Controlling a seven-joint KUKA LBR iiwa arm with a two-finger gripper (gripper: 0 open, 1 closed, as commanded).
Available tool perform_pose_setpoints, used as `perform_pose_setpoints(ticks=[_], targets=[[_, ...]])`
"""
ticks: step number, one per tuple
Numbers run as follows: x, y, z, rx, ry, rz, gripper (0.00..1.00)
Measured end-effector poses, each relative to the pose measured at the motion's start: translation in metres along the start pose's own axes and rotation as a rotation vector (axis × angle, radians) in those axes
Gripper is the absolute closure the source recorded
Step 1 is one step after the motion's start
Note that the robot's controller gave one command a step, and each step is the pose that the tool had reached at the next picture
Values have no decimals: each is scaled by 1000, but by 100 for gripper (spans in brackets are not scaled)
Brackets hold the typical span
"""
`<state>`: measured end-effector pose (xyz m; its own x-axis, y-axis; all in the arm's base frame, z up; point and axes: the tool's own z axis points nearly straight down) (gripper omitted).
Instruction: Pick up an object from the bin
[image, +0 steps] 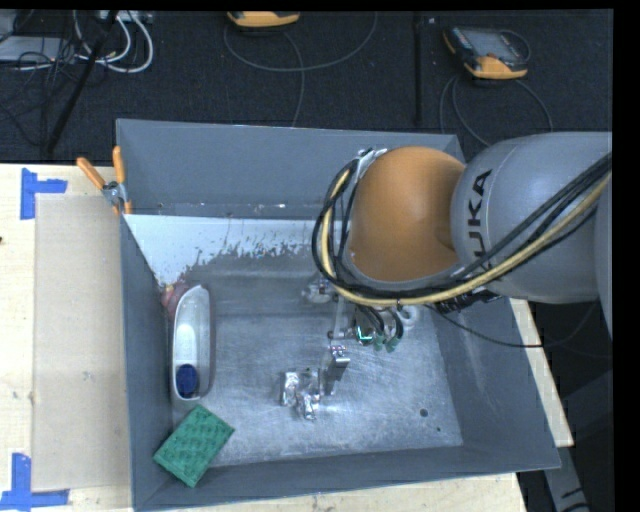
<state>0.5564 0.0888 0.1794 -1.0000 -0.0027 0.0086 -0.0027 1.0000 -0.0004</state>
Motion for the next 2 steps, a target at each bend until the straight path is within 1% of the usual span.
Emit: perform_pose_setpoints(ticks=[1,2], targets=[[20,7,110,-3,-15,198,0],[18,8,105,-5,-16,199,100]])
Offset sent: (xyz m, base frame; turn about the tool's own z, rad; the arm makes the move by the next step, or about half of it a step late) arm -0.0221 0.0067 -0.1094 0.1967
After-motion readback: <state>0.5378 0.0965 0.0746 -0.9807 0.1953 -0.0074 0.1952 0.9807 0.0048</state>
